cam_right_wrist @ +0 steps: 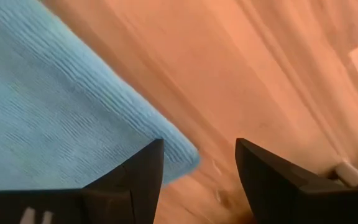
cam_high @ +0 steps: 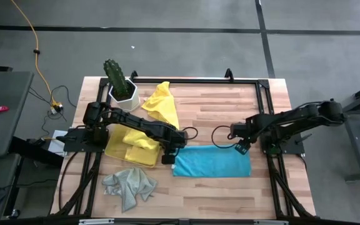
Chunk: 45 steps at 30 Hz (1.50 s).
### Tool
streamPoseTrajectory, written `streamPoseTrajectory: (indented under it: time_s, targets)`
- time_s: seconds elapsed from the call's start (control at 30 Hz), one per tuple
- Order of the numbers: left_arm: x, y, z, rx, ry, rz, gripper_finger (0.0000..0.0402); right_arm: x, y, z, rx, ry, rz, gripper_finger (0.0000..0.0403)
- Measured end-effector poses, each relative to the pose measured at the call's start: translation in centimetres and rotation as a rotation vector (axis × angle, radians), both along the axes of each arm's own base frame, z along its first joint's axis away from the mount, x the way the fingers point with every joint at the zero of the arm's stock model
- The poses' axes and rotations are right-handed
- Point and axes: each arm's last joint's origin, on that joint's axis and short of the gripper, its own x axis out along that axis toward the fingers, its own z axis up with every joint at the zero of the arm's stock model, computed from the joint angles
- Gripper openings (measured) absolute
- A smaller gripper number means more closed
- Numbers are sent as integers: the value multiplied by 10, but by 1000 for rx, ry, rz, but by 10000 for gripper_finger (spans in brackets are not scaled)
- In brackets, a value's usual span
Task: Fold microfiber towels
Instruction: Fold the blue microfiber towel
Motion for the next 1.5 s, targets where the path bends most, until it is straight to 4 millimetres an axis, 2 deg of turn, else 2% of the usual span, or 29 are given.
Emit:
streamPoseTrajectory:
  time_s: [0.27, 0.53, 0.67, 0.87, 0.93, 1.23, 1.5]
  targets:
    - [0, 0, 0, -2, 1, 7, 4, 3, 2, -6, 60, 24, 80, 192]
    - [0, 0, 0, -2, 1, 7, 3, 9, 1, -16, 29, 58, 95, 185]
    - [0, 0, 0, -3, 2, 10, 3, 11, 1, -17, 37, 64, 95, 144]
    - [-1, 5, 2, 17, 0, 54, 3, 8, 0, -14, 15, 55, 89, 31]
    - [-3, 10, 3, 19, 4, 90, 3, 6, 0, -11, 3, 49, 77, 9]
    - [-5, 25, 4, 11, 12, 131, 3, -6, 6, 6, -14, -11, 7, 3]
    - [-10, 29, 23, 54, -18, 87, 0, -19, 14, 22, -12, -101, -28, 1]
